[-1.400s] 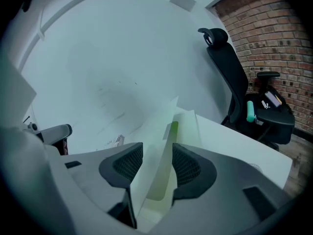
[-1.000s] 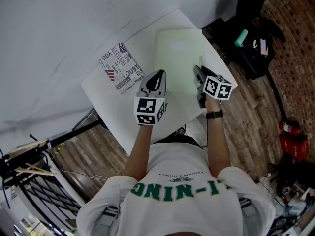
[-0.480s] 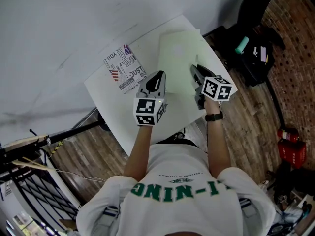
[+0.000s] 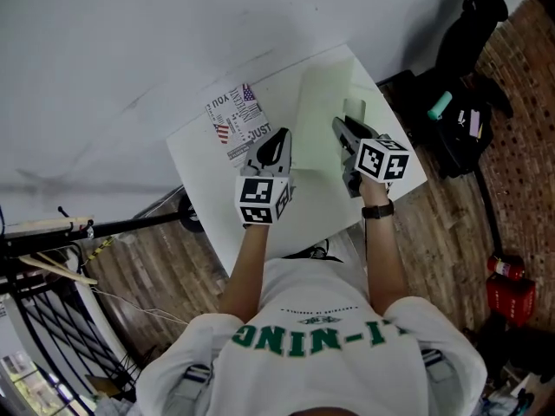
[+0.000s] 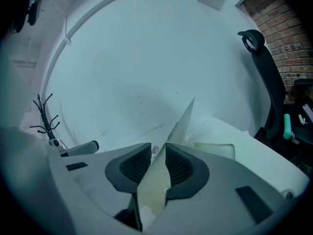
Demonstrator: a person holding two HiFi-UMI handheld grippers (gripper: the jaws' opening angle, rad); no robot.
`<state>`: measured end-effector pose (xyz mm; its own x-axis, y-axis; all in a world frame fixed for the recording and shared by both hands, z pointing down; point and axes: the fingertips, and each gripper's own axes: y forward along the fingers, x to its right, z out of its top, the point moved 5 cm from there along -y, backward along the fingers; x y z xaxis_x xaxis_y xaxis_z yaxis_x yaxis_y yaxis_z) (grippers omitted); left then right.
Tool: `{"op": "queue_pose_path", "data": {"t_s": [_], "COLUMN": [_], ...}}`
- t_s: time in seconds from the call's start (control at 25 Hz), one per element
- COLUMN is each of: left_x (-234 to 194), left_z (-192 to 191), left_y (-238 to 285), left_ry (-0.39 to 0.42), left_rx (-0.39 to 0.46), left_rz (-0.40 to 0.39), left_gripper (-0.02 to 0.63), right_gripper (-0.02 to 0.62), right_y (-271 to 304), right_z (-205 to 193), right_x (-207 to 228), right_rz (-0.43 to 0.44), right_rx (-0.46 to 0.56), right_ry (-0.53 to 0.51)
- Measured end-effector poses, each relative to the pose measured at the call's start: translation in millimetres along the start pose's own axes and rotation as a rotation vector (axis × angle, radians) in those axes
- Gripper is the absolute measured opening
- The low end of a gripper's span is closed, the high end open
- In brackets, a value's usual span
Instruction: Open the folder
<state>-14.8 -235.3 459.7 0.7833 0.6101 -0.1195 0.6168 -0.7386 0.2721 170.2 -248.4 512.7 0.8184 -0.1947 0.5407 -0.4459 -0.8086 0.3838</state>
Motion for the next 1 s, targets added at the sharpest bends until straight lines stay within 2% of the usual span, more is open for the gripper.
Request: {"op": "queue_pose_path", "data": {"t_s": [0.6,1.0], "left_x": [-72,-122], "left_z": [1,-13], "left_y": [-43,-64], "left_ry": [-0.062,-0.108], "left_rx": [0.044,0.037], "left_rz": [0.183,0.296], "left_gripper": [0.023,0.022], "right_gripper": [0.164,0.213], "right_y": [79,150], "right_z": [11,-4], "right_x": [-84,-132], "right_rz": [0.175,0.276], "right_rx": [-0.057,-0.136], "right_ry": [-0.075,-0.128]}}
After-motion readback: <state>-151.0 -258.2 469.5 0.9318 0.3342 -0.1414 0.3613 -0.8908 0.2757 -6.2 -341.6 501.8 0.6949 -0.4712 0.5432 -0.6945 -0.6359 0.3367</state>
